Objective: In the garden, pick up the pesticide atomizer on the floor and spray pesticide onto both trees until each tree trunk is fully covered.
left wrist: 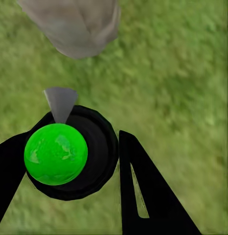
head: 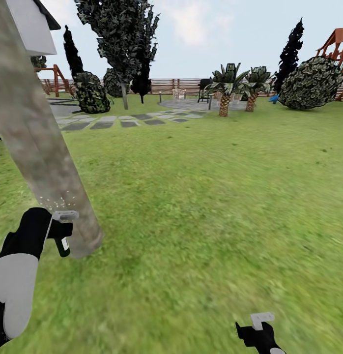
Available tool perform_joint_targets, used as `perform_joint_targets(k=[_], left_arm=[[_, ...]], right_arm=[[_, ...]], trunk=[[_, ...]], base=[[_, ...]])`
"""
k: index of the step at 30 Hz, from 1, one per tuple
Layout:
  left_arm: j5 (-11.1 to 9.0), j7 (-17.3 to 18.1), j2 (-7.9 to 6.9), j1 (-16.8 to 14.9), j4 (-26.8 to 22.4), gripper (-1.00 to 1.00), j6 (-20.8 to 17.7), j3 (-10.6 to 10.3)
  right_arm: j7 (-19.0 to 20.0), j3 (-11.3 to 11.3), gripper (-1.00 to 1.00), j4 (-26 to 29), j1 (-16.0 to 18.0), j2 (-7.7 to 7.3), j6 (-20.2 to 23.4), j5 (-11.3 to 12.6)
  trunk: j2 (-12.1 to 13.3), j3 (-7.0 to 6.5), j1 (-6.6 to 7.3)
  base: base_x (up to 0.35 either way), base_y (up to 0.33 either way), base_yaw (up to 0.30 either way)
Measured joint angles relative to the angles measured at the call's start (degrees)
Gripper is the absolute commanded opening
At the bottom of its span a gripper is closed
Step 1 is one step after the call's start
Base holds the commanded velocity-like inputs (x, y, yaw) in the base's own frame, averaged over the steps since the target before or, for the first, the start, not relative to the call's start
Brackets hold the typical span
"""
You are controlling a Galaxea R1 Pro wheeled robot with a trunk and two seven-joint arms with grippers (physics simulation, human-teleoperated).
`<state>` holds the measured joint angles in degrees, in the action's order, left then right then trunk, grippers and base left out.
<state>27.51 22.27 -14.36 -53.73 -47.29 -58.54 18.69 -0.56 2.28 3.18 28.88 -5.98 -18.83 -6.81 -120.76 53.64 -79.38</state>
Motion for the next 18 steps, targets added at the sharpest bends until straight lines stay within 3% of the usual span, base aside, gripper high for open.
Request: perform_joint_targets(k=[10,18], left_arm=[[-0.1,0.0,0.0,0.0,-0.1,-1.0,0.0,0.1],[0.0,0.0,-0.06,0.1,-0.2,-1.0,0.0,0.1]], right_arm=[[0.0,0.0,1.0,0.0,0.0,0.0,0.0,0.0],[0.0,0.0,1.0,0.0,0.0,0.01,0.0,0.0]], trunk=[[0.0,0.0,0.02],[0.0,0.0,0.02]], base=[[0.151,-0.258,0.012],[0.175,-0.244,0.247]])
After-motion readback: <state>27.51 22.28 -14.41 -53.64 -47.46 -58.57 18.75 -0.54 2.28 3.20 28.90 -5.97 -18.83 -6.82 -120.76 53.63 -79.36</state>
